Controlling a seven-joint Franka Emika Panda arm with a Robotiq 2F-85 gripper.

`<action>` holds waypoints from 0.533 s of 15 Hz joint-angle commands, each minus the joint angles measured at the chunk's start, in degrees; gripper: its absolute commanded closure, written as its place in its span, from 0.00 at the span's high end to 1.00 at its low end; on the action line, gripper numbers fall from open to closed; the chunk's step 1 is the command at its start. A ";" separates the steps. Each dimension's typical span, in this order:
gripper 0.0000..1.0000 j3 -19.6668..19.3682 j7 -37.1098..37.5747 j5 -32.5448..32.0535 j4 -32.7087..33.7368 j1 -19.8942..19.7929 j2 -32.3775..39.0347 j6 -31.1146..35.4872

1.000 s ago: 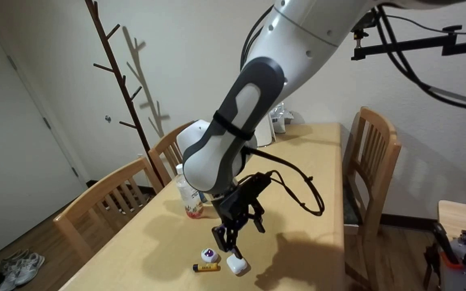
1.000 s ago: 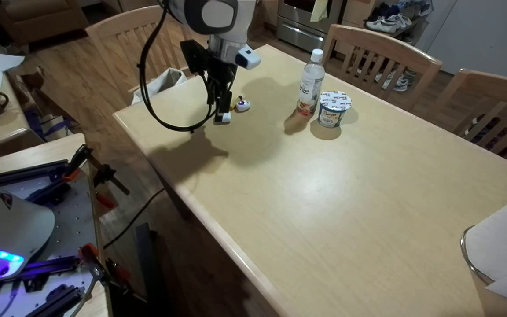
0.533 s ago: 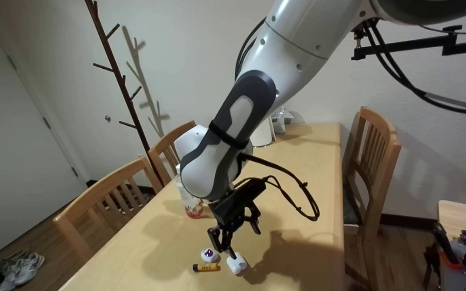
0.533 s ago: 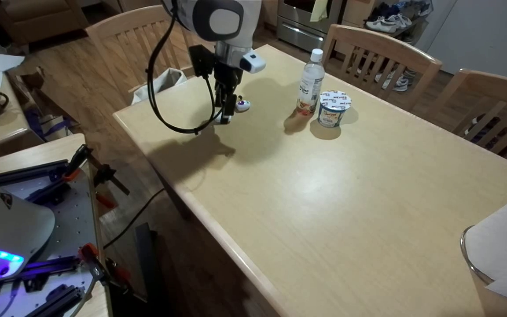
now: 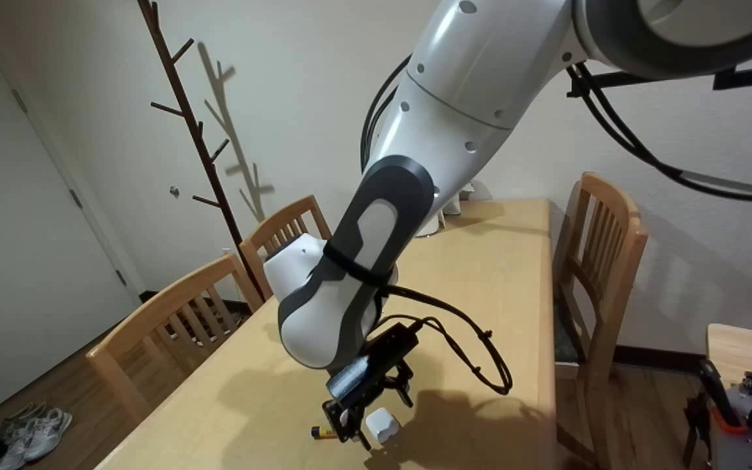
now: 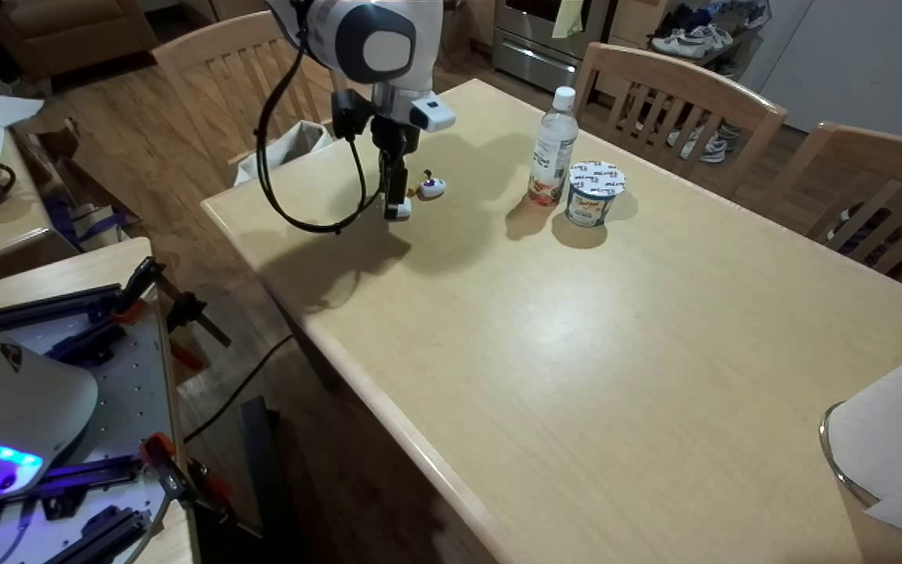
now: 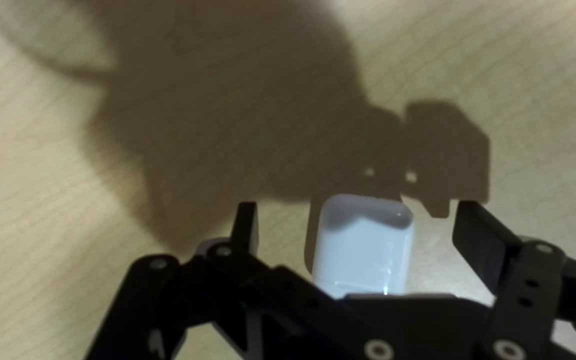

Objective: Pick the white object on the table and put it in the bag

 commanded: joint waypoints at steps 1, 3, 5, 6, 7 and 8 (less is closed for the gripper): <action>1.00 -0.51 2.90 1.42 -1.87 -0.27 -1.02 3.61; 1.00 -0.66 4.07 1.91 -2.02 -0.31 -0.49 6.64; 1.00 0.31 2.31 3.06 -2.77 -1.32 -0.16 10.30; 1.00 1.00 1.01 4.02 -2.97 -1.91 0.14 11.59; 1.00 1.66 0.04 4.97 -3.24 -2.41 0.32 12.68; 1.00 2.70 -1.55 6.38 -3.38 -3.21 0.63 13.07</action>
